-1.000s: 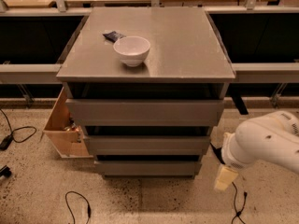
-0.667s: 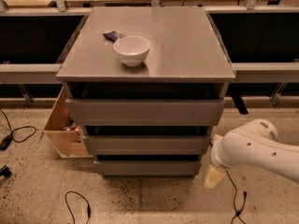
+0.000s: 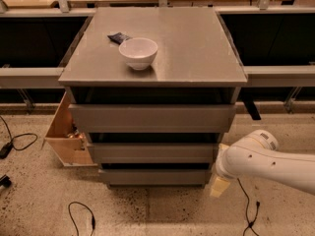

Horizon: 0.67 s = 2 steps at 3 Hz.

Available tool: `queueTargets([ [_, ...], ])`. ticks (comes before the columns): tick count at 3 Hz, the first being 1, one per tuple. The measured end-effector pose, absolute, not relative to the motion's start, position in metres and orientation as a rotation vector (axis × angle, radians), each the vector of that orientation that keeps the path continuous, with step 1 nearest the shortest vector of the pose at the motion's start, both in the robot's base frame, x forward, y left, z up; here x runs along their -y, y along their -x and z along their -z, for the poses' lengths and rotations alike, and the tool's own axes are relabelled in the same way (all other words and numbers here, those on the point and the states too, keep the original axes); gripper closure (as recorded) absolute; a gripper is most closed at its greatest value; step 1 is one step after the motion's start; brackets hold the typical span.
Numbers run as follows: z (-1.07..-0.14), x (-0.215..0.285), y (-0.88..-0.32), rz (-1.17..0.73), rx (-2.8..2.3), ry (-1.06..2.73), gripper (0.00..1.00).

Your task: Open bottom drawer

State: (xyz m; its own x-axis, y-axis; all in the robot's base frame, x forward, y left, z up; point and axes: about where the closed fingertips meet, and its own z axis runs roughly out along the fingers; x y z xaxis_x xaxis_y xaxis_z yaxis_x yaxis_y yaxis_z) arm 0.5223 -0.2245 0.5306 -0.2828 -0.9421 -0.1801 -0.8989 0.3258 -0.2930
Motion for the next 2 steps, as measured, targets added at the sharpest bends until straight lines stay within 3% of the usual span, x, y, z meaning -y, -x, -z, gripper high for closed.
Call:
queueTargets([
  [2, -0.452, 0.202, -0.538, 0.191, -2.221, 1.838, 0.0],
])
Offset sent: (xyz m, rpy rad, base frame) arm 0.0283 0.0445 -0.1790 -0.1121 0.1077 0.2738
